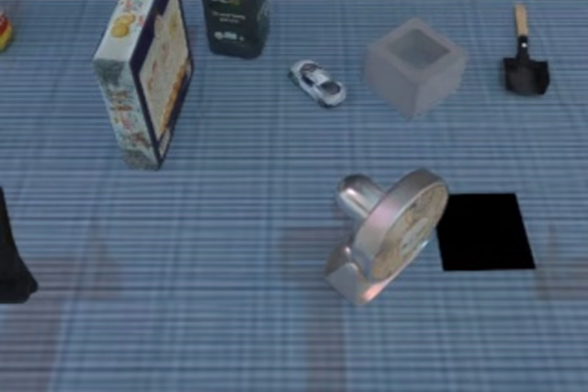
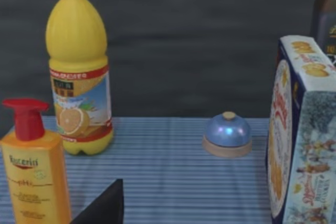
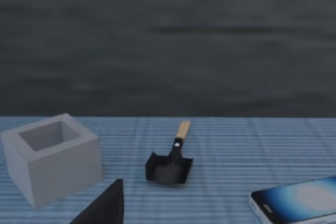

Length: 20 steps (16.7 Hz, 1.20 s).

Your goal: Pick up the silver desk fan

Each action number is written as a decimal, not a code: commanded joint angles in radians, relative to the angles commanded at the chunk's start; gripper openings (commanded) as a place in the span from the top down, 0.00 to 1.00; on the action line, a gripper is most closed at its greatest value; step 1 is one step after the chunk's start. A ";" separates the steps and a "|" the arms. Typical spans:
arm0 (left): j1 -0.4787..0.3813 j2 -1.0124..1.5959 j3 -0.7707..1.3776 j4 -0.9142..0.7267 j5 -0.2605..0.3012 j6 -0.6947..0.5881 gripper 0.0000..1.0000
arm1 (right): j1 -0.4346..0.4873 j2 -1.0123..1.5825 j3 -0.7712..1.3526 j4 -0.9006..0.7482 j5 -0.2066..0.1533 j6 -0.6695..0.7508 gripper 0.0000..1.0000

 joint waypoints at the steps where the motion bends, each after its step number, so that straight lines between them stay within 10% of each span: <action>1: 0.000 0.000 0.000 0.000 0.000 0.000 0.00 | 0.000 0.000 0.000 0.000 0.000 0.000 0.00; 9: 0.000 0.000 0.000 0.000 0.000 0.000 0.00 | 0.100 0.292 0.260 -0.251 0.008 0.214 0.00; 20: 0.000 0.000 0.000 0.000 0.000 0.000 0.00 | 0.437 1.365 1.244 -0.988 0.008 0.990 0.00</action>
